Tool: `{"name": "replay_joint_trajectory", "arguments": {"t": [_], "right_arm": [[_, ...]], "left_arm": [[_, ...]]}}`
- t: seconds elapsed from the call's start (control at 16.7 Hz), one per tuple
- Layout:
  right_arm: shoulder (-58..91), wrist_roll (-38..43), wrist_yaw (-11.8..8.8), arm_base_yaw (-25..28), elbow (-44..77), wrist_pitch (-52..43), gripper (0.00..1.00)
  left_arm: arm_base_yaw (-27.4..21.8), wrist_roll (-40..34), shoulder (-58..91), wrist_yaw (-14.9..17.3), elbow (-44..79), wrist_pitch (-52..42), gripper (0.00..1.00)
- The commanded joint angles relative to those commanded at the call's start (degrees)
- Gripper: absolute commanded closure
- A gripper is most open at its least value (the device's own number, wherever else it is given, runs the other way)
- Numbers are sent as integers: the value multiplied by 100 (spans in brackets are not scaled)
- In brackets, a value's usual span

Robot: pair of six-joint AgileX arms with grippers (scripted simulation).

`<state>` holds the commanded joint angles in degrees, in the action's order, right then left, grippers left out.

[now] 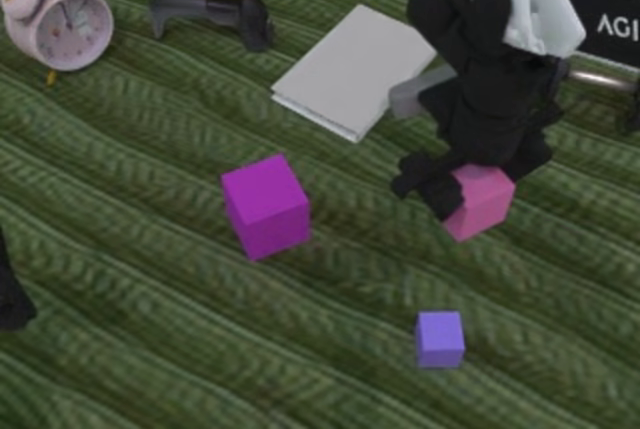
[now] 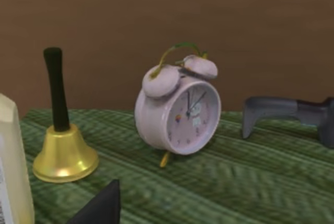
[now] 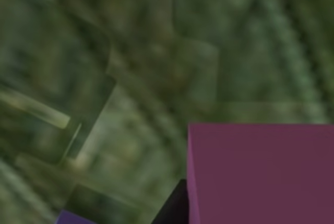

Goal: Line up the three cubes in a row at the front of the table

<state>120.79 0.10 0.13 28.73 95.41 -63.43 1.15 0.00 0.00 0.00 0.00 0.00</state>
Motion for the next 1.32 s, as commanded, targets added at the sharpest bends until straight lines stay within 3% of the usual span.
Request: {"name": "replay_joint_trajectory", "arguments": {"t": [0.42,1.02,1.32], "right_arm": [[-14,402,5,180,-31,-14,100],[-565,4193,57,1712,-556,-136,100],[-795,4917,76,2070,-716,-103,100]], "left_arm": [[0,0,0,0,0,0,0],[0,0,0,0,0,0,0],[0,0,0,0,0,0,0]]}}
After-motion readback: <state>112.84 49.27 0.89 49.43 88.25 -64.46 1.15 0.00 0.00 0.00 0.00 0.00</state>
